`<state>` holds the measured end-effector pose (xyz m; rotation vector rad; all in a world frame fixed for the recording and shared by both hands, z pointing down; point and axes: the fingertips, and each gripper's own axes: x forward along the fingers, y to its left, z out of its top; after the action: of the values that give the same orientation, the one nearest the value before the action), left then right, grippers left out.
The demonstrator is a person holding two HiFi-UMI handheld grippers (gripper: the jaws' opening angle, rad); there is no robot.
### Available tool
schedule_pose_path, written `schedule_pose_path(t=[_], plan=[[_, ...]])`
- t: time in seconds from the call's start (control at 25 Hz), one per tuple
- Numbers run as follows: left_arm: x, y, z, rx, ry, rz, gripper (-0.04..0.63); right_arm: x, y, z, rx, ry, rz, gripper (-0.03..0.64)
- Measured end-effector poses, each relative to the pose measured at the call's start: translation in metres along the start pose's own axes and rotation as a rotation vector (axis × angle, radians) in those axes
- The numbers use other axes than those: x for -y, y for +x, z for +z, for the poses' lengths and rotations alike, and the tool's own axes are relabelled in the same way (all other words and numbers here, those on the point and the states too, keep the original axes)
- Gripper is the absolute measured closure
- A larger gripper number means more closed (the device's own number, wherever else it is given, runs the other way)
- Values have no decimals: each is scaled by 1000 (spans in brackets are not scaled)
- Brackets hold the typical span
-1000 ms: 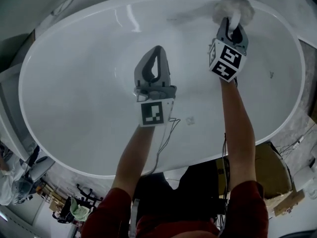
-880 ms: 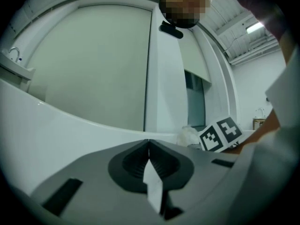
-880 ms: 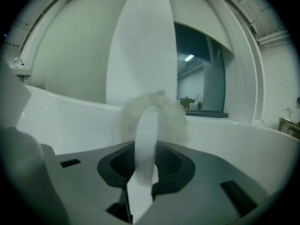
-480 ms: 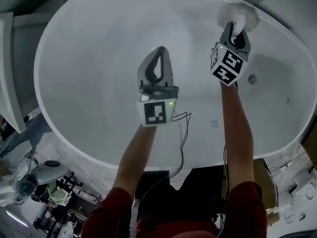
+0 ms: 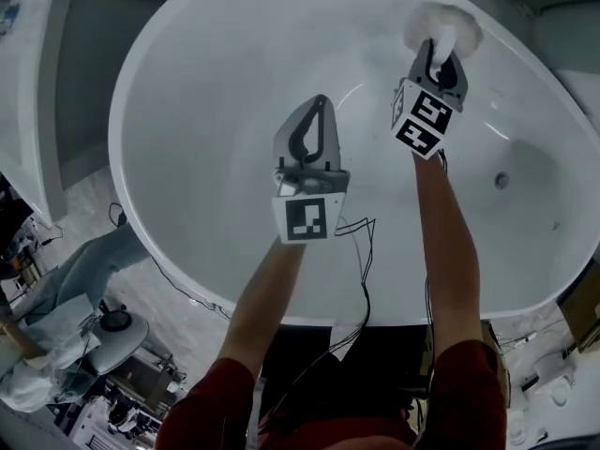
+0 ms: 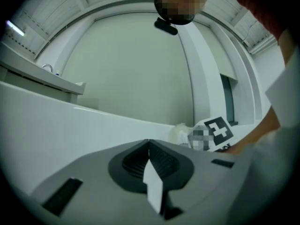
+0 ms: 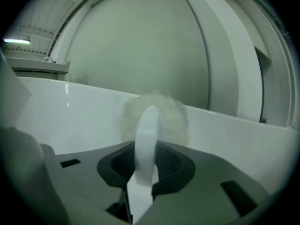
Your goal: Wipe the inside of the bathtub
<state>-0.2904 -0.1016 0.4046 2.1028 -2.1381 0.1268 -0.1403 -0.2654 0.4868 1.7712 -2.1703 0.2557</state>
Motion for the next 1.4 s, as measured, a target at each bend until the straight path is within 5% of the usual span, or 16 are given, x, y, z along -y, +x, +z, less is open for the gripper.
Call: schedule_pose_path(t=[0.16, 0.36, 0.44, 0.6, 0.88, 1.04, 1.16, 1.4], plan=[[0, -9, 2, 1, 9, 26, 580, -21, 1, 4, 4, -11, 46, 525], [-145, -6, 1, -27, -5, 50, 580, -198, 35, 28, -7, -31, 153, 525], [-157, -15, 3, -19, -14, 65, 580, -228, 30, 36, 2, -52, 201, 525], [-92, -28, 19, -11, -33, 68, 580, -169, 7, 47, 2, -56, 200, 525], [-112, -45, 39, -6, -62, 13, 580, -183, -20, 52, -18, -76, 223, 526], [-107, -55, 75, 3, -61, -80, 580, -188, -69, 84, 17, -80, 223, 526], [-104, -66, 105, -10, -126, -95, 580, -178, -114, 115, 32, -41, 212, 526], [-65, -99, 172, 17, -123, -162, 580, -136, -216, 171, 86, 25, 147, 526]])
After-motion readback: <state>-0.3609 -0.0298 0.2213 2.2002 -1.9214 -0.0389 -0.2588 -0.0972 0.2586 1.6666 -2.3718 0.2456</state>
